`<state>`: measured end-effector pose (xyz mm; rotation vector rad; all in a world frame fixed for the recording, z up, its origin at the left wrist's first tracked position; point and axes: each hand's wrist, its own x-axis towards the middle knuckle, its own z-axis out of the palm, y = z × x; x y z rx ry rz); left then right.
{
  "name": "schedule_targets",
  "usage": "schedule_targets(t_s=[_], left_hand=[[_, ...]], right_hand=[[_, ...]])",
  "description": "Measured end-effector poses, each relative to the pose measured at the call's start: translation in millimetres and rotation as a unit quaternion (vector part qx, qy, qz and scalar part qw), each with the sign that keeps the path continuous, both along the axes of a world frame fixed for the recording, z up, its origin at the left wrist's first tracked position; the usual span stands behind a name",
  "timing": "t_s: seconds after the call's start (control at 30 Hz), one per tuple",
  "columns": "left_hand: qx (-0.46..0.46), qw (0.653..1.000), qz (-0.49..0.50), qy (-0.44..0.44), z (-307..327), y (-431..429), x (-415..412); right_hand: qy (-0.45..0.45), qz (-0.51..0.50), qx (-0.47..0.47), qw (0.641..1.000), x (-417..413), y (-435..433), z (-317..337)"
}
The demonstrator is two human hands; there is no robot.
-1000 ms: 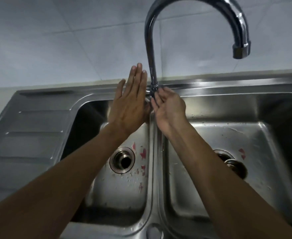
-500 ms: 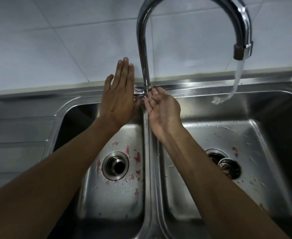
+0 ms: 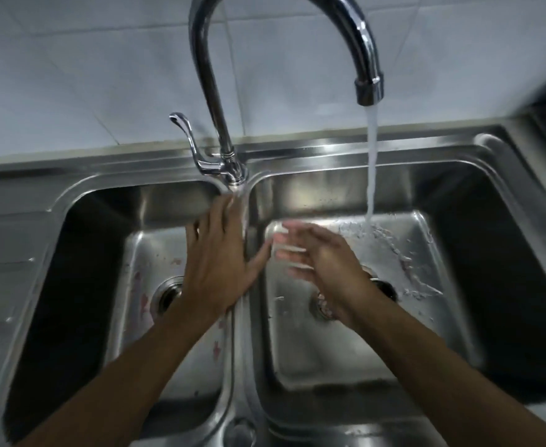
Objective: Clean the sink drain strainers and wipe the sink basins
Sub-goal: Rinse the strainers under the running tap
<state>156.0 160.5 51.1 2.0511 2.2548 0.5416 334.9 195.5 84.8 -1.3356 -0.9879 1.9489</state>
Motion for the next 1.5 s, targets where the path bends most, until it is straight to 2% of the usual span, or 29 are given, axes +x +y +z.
schedule_targets(t_s=[0.07, 0.1, 0.17, 0.2, 0.33, 0.37, 0.4, 0.53, 0.67, 0.8, 0.97, 1.07, 1.17, 1.23, 1.3, 1.4, 1.47, 1.5], left_hand=[[0.003, 0.997, -0.07, 0.031, -14, -13, 21], [-0.004, 0.995, -0.093, 0.037, -20, -15, 28], [-0.03, 0.992, -0.112, 0.041, -24, -13, 37], [-0.043, 0.992, -0.11, 0.046, -25, -12, 40], [-0.051, 0.99, -0.107, 0.074, -28, -9, 44], [-0.049, 0.988, -0.117, 0.084, -28, -10, 45], [-0.049, 0.986, -0.129, 0.094, -29, -11, 46], [-0.066, 0.983, -0.132, 0.107, -29, -8, 48], [-0.072, 0.986, -0.115, 0.097, -28, -8, 48], [-0.066, 0.987, -0.116, 0.092, -28, -8, 48], [-0.047, 0.989, -0.113, 0.083, -31, -7, 47], [-0.037, 0.99, -0.115, 0.075, -32, -7, 47], [-0.057, 0.989, -0.114, 0.076, -31, -7, 46], [-0.064, 0.988, -0.113, 0.077, -31, -7, 46], [-0.064, 0.989, -0.114, 0.072, -31, -6, 46], [-0.069, 0.989, -0.113, 0.073, -31, -6, 46], [-0.067, 0.988, -0.114, 0.078, -32, -6, 45], [-0.062, 0.988, -0.114, 0.077, -32, -6, 45]], right_hand=[[-0.133, 0.078, 0.051, 0.987, 46, -10, -15], [-0.249, 0.127, 0.125, 0.952, 70, -10, -24], [-0.474, 0.206, 0.257, 0.816, 116, -1, -44], [-0.536, 0.229, 0.279, 0.763, 133, 4, -53], [-0.63, 0.345, 0.261, 0.645, 169, 16, -101], [-0.637, 0.366, 0.264, 0.625, 171, 17, -112], [-0.634, 0.374, 0.266, 0.622, 170, 18, -121], [-0.581, 0.362, 0.275, 0.675, 167, 28, -145], [-0.532, 0.265, 0.276, 0.755, 154, 55, -148], [-0.513, 0.223, 0.295, 0.774, 136, 75, -152], [-0.448, 0.11, 0.259, 0.849, 133, 80, -160], [-0.428, 0.089, 0.27, 0.858, 134, 69, -167], [-0.422, 0.119, 0.277, 0.855, 141, 57, -171], [-0.412, 0.092, 0.264, 0.867, 144, 61, -169], [-0.393, 0.034, 0.237, 0.888, 142, 69, -162], [-0.352, 0.011, 0.172, 0.92, 134, 69, -156], [-0.286, -0.027, 0.067, 0.956, 131, 61, -156], [-0.217, -0.059, -0.011, 0.974, 131, 58, -156]])
